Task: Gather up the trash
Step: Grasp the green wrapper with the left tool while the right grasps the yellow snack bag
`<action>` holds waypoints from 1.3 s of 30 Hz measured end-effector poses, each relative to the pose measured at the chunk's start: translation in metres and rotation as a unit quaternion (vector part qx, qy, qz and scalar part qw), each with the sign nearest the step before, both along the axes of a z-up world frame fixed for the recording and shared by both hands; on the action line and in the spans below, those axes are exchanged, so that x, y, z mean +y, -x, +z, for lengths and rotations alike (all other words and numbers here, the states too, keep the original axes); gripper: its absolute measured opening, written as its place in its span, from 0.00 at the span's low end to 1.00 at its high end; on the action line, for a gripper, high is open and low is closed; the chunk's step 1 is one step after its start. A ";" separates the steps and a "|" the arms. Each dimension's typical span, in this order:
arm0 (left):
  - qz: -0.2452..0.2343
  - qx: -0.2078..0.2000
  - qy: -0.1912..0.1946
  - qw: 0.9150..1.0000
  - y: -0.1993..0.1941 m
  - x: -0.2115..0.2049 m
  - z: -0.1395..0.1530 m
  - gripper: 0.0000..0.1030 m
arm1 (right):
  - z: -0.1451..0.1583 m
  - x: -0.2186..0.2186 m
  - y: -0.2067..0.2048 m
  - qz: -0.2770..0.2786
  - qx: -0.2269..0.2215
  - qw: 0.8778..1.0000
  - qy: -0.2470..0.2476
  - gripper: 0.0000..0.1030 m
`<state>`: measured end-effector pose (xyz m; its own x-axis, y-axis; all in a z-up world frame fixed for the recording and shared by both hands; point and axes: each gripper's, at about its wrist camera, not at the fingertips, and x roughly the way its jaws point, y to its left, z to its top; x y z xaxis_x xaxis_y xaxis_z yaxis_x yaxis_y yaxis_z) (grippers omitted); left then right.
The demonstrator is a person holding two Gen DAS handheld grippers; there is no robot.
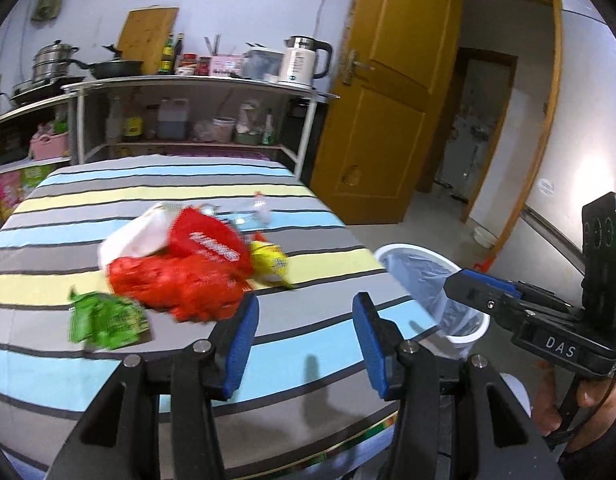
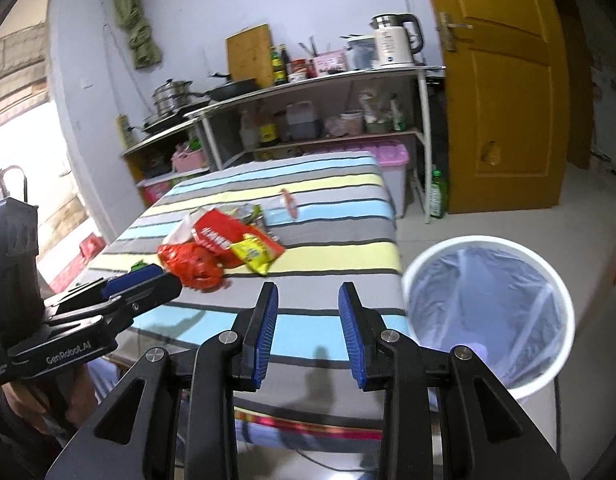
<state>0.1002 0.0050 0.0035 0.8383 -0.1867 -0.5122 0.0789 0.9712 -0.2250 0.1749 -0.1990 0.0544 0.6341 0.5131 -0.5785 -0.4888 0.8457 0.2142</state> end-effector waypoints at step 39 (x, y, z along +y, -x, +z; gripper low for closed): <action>0.158 0.085 -0.002 0.984 -0.025 0.122 -0.050 0.65 | -0.048 0.130 -0.099 0.086 0.041 0.992 0.078 0.49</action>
